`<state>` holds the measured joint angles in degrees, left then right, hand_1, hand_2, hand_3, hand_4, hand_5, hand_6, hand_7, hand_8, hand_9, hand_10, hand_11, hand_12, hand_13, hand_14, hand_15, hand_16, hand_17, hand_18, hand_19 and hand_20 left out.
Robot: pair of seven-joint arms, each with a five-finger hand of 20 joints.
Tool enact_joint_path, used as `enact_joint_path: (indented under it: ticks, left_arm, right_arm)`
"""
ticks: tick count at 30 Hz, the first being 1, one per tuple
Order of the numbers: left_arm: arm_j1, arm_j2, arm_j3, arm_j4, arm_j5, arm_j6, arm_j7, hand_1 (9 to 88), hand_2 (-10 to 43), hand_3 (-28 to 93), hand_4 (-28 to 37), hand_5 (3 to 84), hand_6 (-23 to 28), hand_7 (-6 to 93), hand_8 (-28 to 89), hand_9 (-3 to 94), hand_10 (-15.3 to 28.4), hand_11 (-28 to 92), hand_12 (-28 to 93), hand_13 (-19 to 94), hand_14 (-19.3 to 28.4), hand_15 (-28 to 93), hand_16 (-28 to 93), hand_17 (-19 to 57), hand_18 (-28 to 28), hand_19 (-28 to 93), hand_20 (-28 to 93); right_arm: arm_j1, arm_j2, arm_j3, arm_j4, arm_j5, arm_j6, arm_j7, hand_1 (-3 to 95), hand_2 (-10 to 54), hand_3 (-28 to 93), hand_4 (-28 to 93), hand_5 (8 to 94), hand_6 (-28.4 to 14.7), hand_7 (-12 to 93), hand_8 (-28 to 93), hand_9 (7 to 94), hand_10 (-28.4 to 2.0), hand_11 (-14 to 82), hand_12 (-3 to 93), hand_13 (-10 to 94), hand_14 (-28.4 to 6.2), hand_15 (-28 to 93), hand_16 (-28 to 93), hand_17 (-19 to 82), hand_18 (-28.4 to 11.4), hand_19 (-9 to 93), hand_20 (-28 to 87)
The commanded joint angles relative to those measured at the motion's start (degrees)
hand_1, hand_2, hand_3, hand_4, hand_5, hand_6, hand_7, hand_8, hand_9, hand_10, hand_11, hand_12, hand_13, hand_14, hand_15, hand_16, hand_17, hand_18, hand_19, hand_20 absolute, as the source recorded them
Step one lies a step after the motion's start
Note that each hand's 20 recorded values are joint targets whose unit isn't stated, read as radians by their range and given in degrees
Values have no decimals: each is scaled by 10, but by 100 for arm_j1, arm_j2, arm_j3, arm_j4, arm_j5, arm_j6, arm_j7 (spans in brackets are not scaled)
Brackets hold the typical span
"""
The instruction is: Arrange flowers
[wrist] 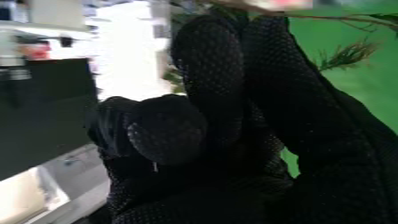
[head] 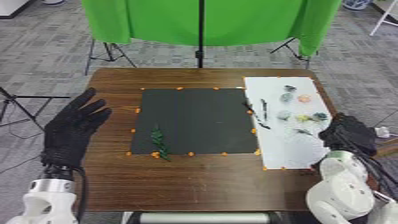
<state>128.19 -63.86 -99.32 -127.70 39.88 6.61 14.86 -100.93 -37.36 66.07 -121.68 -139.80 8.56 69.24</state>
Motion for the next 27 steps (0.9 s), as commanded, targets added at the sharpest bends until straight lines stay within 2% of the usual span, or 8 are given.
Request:
enact_joint_path:
  ticks: [1,8,10,11,16,19,22,27]
  left_arm:
    - [146,-11,-61,-96,20,39,-83,247,54,790,-232,400,88,134,-94,368,202,246,122,270,281,536,-74,-80,284,551,102]
    - [-27,71,-18,-100,50,46,-195,247,53,790,-231,400,89,132,-93,368,202,245,122,269,281,535,-74,-80,284,548,107]
    - [-48,89,-26,-111,63,43,-237,247,53,791,-231,400,89,131,-93,368,202,245,122,269,281,535,-74,-80,284,547,109]
    - [-27,114,-24,-124,53,67,-197,247,53,791,-231,400,89,131,-93,368,202,245,123,269,281,535,-74,-80,284,547,110]
    - [-38,93,-68,-138,78,76,-295,247,54,791,-230,400,89,130,-92,368,202,243,123,270,281,533,-74,-80,284,545,113]
    - [-42,102,-63,-139,72,87,-293,248,54,791,-230,400,89,129,-92,368,202,242,122,269,281,532,-74,-80,284,544,115]
    - [-54,124,-52,-141,71,79,-303,247,54,790,-230,400,89,129,-92,369,202,241,123,269,282,529,-73,-80,284,543,117]
    - [-117,151,-7,-127,78,42,-306,248,55,788,-229,399,89,129,-91,368,202,236,124,269,281,523,-72,-80,284,541,119]
  right_arm:
    - [1880,-1556,-1614,-2,120,-359,-1087,546,-95,727,-283,908,-15,164,73,882,-120,432,248,810,-90,779,162,436,-260,932,542]
    - [2793,-2577,-2760,851,134,-812,-1578,539,-95,728,-283,911,-18,167,80,878,-123,461,235,809,-91,783,162,438,-260,932,550]
    - [2864,-2696,-2923,1050,123,-1018,-1620,537,-95,730,-283,910,-18,167,81,877,-123,466,233,809,-91,783,162,438,-260,932,551]
    - [2933,-2711,-3022,1121,184,-1115,-1631,537,-95,730,-283,910,-17,168,81,876,-123,468,232,809,-91,784,162,437,-259,932,552]
    - [2967,-2932,-3192,1413,178,-1693,-1613,525,-95,720,-283,913,-16,178,83,874,-126,487,224,811,-96,793,165,437,-260,932,556]
    - [2982,-3019,-3266,1513,63,-2049,-1642,517,-95,712,-282,919,-15,192,85,878,-126,507,220,818,-95,813,166,444,-262,932,578]
    - [3054,-3077,-3375,1605,75,-2192,-1642,507,-95,704,-277,929,-15,205,93,885,-124,539,220,833,-93,850,172,459,-268,932,637]
    - [3200,-3150,-3517,1729,69,-2306,-1624,480,-95,713,-253,936,-17,225,81,896,-129,560,225,841,-97,870,173,468,-269,932,664]
